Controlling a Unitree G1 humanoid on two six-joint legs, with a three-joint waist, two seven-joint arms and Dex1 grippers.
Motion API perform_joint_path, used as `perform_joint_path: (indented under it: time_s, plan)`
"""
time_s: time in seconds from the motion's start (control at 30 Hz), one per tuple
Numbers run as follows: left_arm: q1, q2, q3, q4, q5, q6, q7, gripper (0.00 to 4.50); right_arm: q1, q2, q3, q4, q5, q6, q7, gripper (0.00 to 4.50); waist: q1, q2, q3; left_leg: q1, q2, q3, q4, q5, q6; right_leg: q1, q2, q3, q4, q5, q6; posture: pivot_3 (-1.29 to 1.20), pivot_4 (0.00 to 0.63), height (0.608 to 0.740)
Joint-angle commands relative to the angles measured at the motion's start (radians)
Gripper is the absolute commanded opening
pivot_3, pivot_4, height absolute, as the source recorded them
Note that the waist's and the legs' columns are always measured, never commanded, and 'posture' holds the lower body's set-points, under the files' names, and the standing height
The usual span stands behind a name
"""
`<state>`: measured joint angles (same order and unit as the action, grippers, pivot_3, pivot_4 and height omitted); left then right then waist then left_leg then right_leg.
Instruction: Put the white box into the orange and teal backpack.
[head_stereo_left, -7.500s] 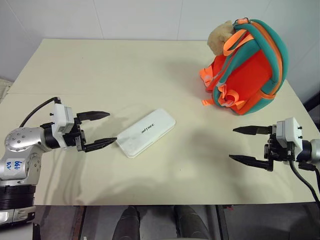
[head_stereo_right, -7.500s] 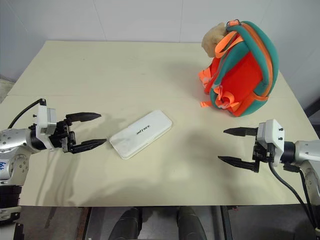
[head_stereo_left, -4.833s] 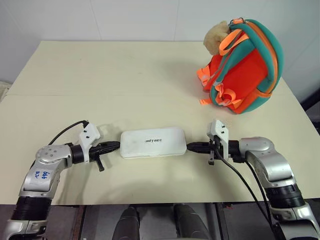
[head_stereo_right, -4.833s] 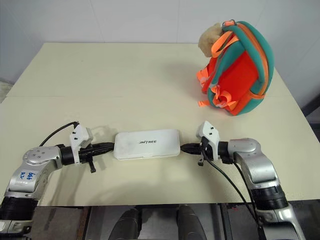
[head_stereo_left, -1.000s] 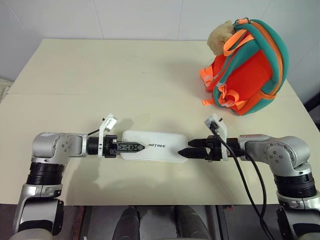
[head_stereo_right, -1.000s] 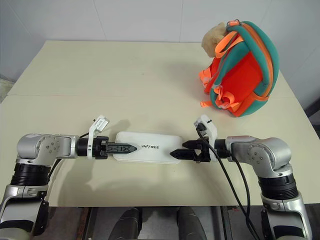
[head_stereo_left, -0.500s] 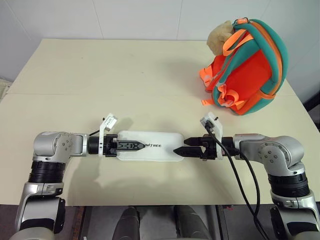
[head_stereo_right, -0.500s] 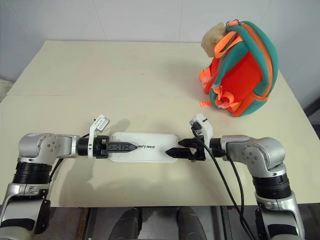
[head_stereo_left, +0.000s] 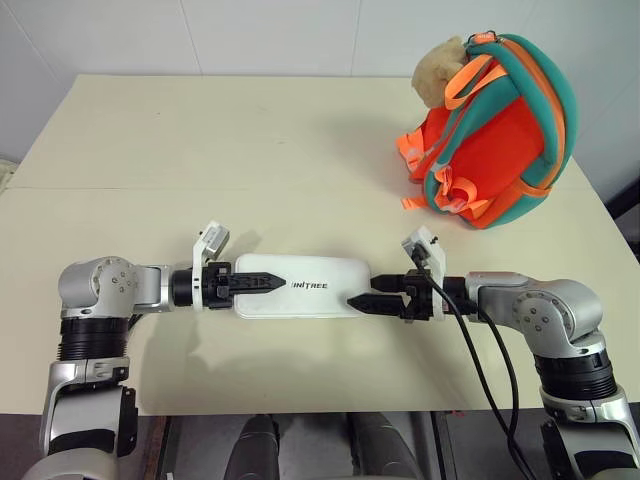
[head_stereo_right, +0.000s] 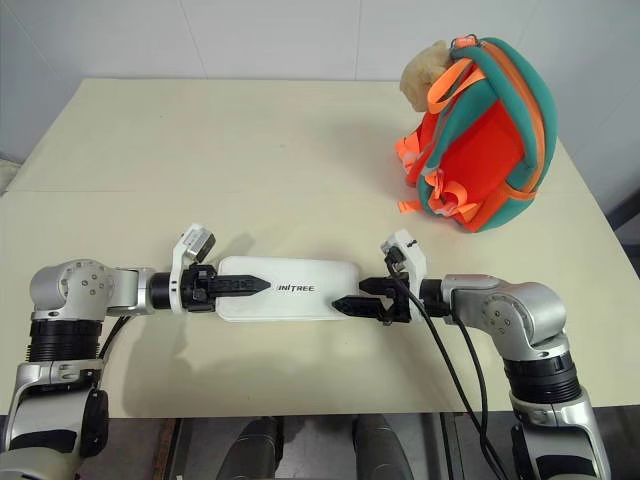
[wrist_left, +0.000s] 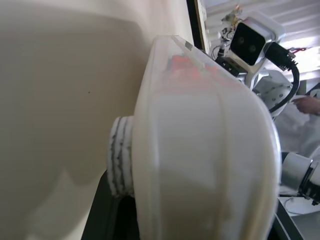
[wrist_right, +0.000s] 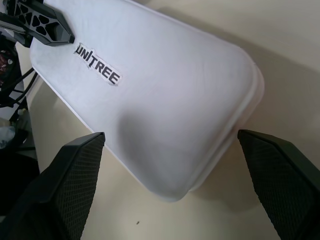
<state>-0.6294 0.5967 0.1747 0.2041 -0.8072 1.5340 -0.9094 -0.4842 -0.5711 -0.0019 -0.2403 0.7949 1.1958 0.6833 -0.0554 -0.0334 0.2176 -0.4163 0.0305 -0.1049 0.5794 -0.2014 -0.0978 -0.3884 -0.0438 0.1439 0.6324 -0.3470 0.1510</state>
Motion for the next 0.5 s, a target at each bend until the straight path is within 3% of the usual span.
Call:
perform_joint_path:
  time_s: [0.03, 0.23, 0.5]
  plan:
    - [-0.011, 0.022, 0.041, -0.037, -0.039, -0.037, -0.023, 1.23, 0.005, -0.035, -0.112, -0.057, -0.022, -0.083, -0.033, 4.5, 0.002, 0.0, 0.0, -0.006, 0.0, 0.0, 0.002, 0.0, 0.0, -0.006, 0.0, 0.0, 0.004, 0.0, 0.0, 0.0, 0.15, 0.74]
    - [0.028, 0.088, 0.04, -0.041, -0.034, -0.118, -0.056, 1.23, -0.091, -0.021, -0.279, 0.042, -0.206, -0.34, -0.245, 4.5, 0.0, 0.0, 0.0, -0.006, 0.0, 0.0, 0.004, 0.001, -0.001, -0.007, 0.0, 0.001, 0.006, 0.0, 0.0, 0.0, 0.15, 0.74]
    - [0.047, 0.096, 0.01, -0.047, -0.024, -0.179, -0.066, 1.23, -0.22, 0.071, -0.229, 0.222, -0.369, -0.542, -0.351, 4.5, -0.004, 0.0, 0.0, -0.006, 0.0, 0.001, 0.002, 0.001, -0.001, -0.007, 0.0, 0.001, 0.007, 0.0, 0.0, 0.0, 0.15, 0.74]
